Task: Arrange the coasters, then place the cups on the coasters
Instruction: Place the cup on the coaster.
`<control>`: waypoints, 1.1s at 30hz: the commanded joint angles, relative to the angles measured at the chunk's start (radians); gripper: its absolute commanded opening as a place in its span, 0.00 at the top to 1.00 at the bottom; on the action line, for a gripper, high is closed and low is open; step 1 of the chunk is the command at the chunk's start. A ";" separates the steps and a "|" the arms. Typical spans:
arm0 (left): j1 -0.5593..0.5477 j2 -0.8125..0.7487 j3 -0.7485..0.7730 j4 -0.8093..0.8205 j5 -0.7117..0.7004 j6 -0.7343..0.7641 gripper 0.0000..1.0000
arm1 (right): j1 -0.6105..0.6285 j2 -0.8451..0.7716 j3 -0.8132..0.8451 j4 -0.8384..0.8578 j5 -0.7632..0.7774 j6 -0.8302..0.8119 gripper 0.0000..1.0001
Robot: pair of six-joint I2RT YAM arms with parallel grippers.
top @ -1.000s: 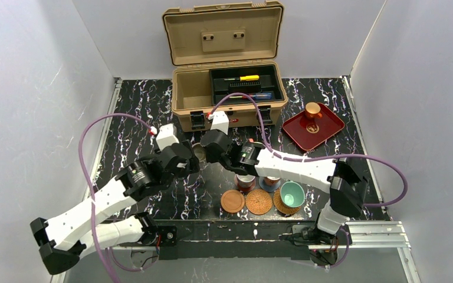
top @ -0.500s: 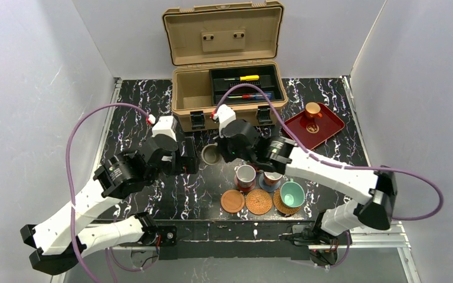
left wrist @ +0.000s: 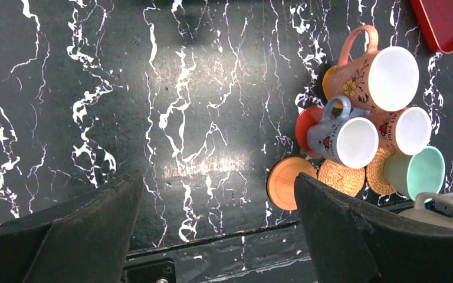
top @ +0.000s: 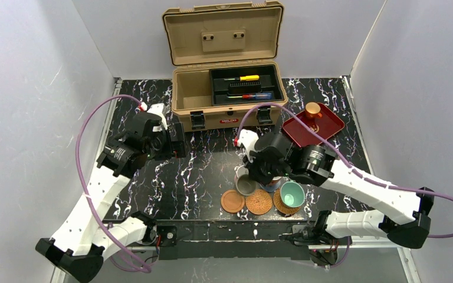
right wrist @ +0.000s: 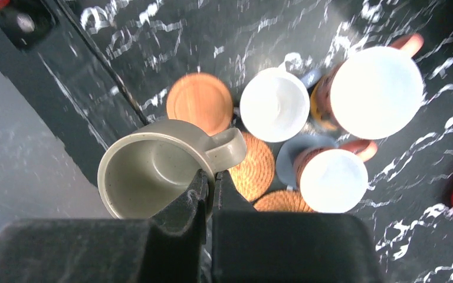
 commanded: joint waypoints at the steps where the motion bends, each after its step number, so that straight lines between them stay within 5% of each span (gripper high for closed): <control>1: 0.060 0.025 -0.007 0.068 0.109 0.103 0.02 | 0.020 -0.008 -0.079 -0.053 -0.024 0.009 0.99; 14: 0.087 0.010 -0.171 0.241 -0.033 0.259 0.02 | 0.044 -0.010 -0.290 0.105 0.044 0.116 0.99; 33: 0.090 -0.020 -0.252 0.342 0.084 0.322 0.02 | 0.044 -0.075 -0.479 0.212 0.180 0.191 0.99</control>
